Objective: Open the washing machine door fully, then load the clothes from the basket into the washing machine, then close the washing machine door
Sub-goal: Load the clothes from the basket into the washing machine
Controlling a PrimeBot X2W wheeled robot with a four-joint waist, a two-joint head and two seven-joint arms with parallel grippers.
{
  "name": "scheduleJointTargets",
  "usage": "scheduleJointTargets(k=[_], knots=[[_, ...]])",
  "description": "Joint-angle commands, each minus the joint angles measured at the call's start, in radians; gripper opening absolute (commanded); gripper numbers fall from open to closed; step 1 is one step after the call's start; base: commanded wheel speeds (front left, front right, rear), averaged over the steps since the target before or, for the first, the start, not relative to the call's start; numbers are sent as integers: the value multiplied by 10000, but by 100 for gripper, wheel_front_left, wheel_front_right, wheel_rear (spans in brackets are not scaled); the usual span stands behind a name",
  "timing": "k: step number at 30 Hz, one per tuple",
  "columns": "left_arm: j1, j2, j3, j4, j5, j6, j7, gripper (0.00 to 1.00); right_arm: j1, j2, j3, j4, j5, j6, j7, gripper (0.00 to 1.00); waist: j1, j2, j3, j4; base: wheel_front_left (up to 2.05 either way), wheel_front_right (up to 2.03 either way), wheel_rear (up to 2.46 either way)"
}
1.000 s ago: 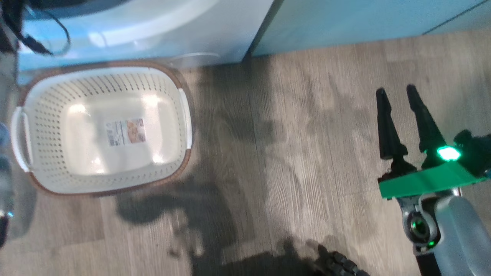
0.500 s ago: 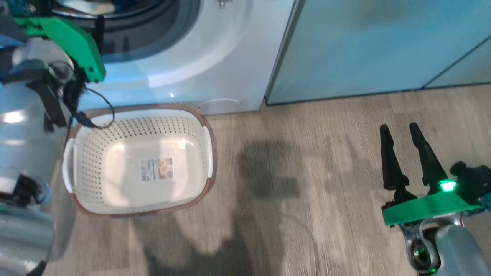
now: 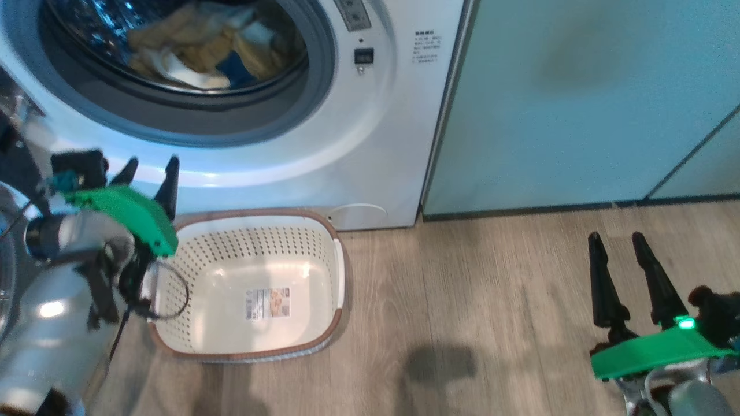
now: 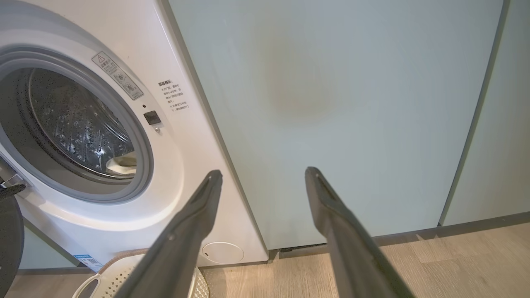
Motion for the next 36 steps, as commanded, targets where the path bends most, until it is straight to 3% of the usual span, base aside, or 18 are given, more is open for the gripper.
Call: scheduleJointTargets(k=[1,8,14,20,29,36], knots=[[24,602,488,-431,-5,40,-128,100,45,-192,113,-296,-66,2,-96,100,1,-1,-311,153,0,0,0],[2350,825,2295,-3220,702,556,-146,100,414,-313,-32,-302,-80,2,-96,100,1,-1,-800,422,0,0,0],[4071,475,3439,-4795,1263,742,-147,100,678,-349,-172,-296,-95,2,-96,100,1,-1,-1153,608,0,0,0],[5586,-91,4728,-6137,1959,629,-148,100,983,-380,-211,-276,-115,2,-96,100,1,-1,-1590,739,0,0,0],[6734,-813,5967,-6554,2891,341,-148,100,1188,-384,-257,-324,-121,2,-96,100,1,-1,-1835,854,0,0,0],[6937,-1056,6330,-6532,3431,118,-148,100,1313,-358,-296,-290,-106,2,-96,100,1,-1,-1972,857,0,0,0]])
